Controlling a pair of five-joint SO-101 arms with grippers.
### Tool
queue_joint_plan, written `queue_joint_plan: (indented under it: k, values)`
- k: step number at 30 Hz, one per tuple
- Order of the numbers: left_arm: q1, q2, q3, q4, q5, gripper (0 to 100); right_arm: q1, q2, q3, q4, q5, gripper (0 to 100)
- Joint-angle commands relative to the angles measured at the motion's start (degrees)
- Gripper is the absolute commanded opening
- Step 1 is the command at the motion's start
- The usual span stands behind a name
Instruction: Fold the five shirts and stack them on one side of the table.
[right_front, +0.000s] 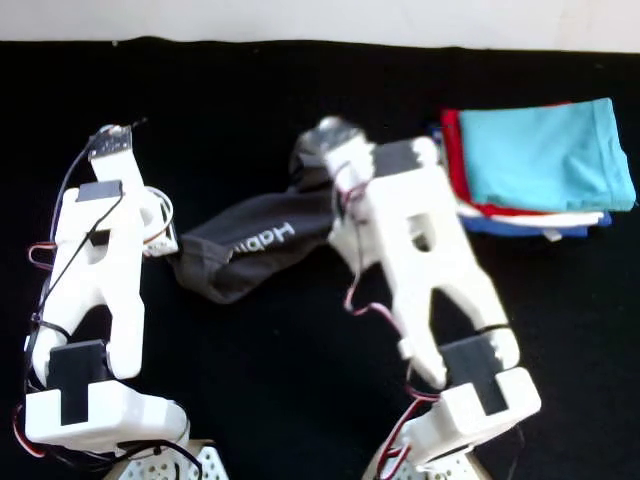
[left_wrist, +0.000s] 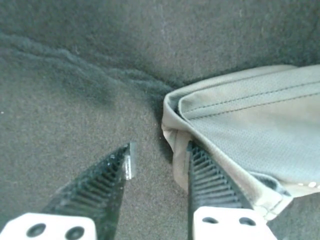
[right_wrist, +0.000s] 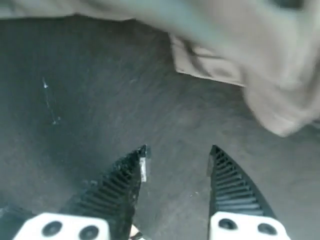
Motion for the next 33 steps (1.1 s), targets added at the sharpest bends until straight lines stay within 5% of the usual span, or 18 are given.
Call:
queue_joint_plan:
  k: [1, 6, 19, 25, 33]
  values:
    - [-0.5, -2.3, -0.6, -0.4, -0.2, 17, -2.7, 0.6, 5.4, -7.0, 0.5, 18.1]
    - [-0.5, -2.3, -0.3, -0.4, -0.2, 17, -3.3, 8.9, 3.6, -13.3, 0.4, 26.5]
    - [-0.6, -2.4, -0.3, -0.4, -0.2, 17, -0.8, 32.0, -18.3, -16.6, 0.5, 26.2]
    - [-2.0, -2.5, -0.6, -0.4, -0.2, 17, 1.3, 36.0, -22.3, -16.6, 0.6, 0.0]
    - [-2.3, -2.8, -0.3, -0.4, -0.2, 17, 2.0, 34.3, -35.7, 0.0, 0.5, 0.7]
